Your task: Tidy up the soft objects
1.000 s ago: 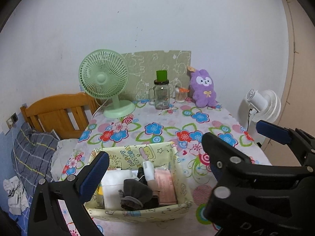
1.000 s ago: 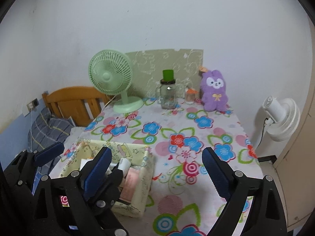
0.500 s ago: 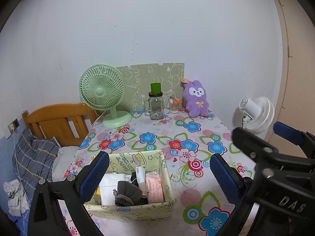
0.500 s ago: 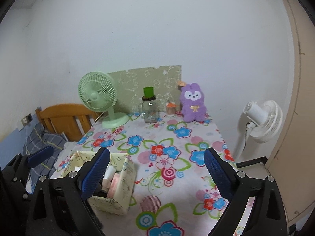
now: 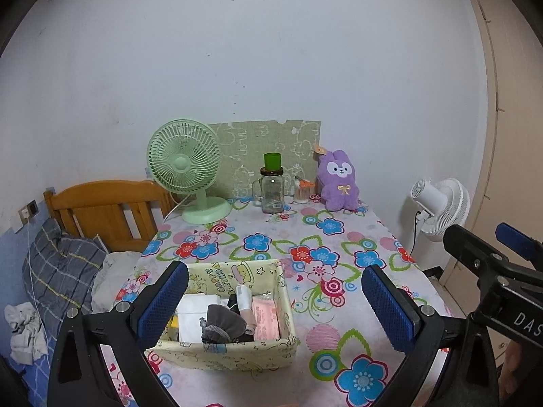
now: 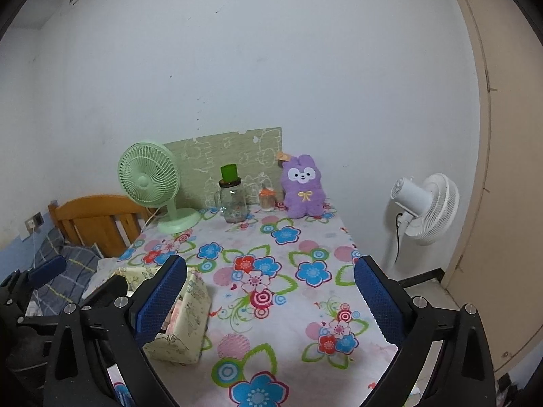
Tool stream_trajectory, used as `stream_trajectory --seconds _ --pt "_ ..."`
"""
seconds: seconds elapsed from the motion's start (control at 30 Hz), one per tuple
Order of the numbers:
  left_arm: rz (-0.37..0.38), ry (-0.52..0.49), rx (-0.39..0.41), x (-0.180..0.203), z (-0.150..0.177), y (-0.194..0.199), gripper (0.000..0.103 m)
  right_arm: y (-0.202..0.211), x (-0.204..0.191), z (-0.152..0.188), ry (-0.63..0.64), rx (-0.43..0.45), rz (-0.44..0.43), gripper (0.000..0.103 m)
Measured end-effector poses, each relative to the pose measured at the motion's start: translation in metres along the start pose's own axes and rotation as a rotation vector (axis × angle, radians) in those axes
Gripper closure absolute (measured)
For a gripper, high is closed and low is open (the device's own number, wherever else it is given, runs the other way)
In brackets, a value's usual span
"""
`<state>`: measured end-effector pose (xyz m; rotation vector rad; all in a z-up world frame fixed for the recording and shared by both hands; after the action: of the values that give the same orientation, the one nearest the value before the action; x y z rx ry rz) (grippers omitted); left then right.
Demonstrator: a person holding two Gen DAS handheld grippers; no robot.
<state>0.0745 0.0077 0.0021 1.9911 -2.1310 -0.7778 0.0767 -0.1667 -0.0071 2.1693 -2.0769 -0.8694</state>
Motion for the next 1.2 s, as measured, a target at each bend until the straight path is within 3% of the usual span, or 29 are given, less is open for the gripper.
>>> stream_trajectory --seconds 1.2 --pt "-0.034 0.046 -0.011 -0.023 0.01 0.002 0.0 -0.002 -0.011 0.005 0.039 -0.002 -0.025 0.001"
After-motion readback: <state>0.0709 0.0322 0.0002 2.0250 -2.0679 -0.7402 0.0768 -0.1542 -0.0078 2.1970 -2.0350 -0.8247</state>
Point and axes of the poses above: each gripper's, at about its wrist camera, not at the fingertips, and y roughly against the way its jaws point, x to its right, z to its underside, the point moved 10 cm from there along -y, roughly the way its jaws point, and after that the axes turned 15 degrees about -y, right-handed, at the moved point
